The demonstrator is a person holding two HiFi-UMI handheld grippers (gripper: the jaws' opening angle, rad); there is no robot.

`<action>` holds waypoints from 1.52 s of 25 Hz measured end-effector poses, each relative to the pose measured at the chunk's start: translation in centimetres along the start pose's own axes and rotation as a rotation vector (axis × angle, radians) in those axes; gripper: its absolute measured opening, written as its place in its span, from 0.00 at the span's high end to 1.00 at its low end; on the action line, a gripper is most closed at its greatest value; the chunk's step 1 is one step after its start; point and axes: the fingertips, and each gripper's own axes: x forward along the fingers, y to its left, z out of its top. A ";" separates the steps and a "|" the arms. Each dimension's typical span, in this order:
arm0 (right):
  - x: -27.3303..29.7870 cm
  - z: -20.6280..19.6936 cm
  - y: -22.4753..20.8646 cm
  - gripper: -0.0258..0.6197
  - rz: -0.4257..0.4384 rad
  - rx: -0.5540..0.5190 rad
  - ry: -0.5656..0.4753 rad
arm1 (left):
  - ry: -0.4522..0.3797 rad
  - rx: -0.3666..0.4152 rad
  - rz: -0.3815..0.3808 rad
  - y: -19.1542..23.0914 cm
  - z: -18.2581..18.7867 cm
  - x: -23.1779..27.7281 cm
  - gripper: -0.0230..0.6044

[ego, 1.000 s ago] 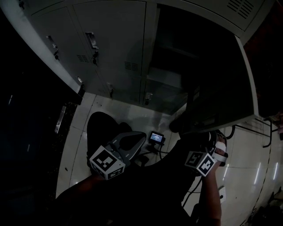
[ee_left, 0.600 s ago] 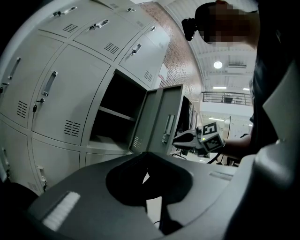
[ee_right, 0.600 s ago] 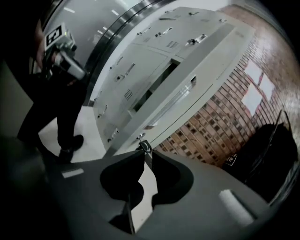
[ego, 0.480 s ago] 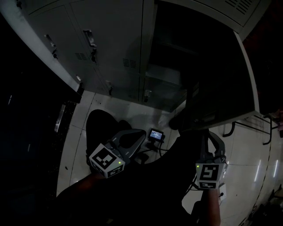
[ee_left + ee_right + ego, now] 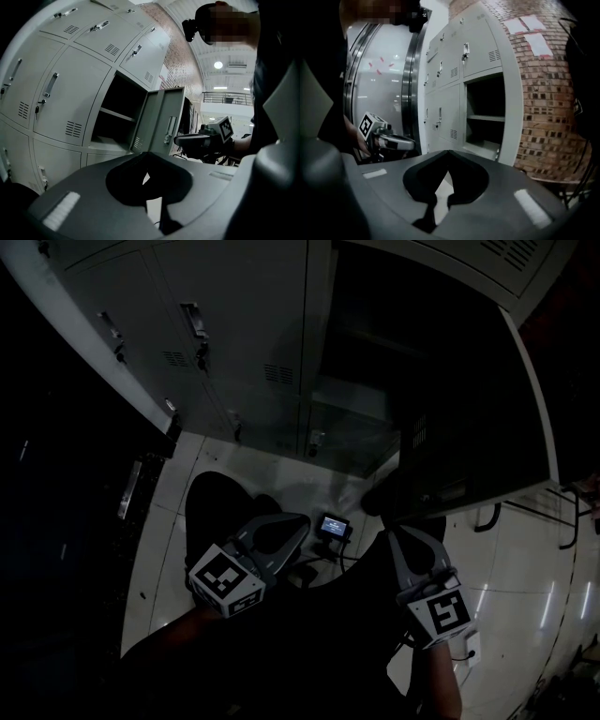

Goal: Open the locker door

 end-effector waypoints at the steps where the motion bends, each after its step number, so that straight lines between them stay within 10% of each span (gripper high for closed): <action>1: 0.2 0.0 0.2 0.96 0.018 0.037 -0.012 | 0.000 0.001 0.001 0.0 0.0 0.0 0.94; 38: 2.7 -0.9 1.6 0.96 0.098 0.110 -0.037 | -0.001 -0.002 -0.002 -0.1 0.1 0.1 0.94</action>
